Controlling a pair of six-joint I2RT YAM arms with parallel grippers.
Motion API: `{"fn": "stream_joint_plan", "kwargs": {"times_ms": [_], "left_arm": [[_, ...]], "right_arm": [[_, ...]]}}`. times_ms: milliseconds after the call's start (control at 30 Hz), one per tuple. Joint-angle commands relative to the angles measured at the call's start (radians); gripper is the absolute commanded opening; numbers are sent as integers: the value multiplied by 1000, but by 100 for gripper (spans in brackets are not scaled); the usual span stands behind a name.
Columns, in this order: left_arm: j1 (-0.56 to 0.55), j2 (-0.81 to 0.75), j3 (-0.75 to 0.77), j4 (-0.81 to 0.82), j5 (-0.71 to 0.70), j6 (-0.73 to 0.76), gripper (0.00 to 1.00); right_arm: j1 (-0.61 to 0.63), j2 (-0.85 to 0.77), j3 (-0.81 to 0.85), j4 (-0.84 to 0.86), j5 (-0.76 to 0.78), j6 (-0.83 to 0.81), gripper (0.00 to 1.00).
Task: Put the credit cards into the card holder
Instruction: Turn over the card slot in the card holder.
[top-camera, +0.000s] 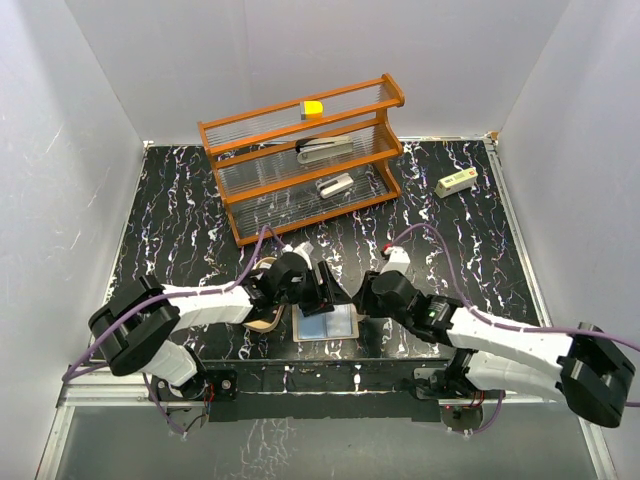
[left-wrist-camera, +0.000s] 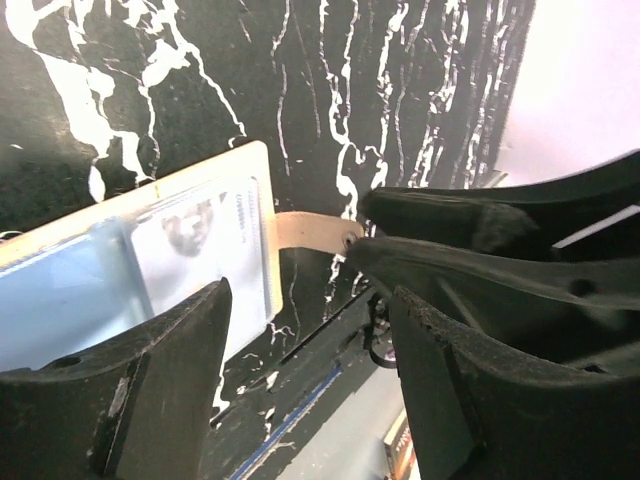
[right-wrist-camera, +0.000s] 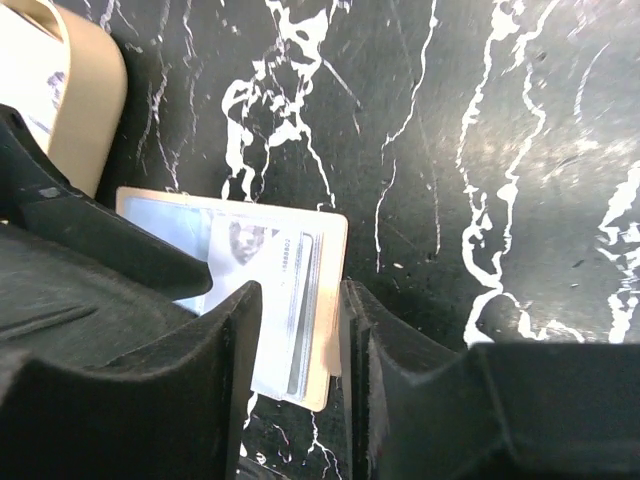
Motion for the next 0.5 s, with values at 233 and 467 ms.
{"fn": "stream_joint_plan", "kwargs": {"times_ms": [233,467], "left_arm": [[2,-200,128,-500,-276,176,65],[161,-377,108,-716,-310,218,68]], "right_arm": [[2,-158,84,-23,114,-118,42],[2,-79,157,63,62,-267,44]]}}
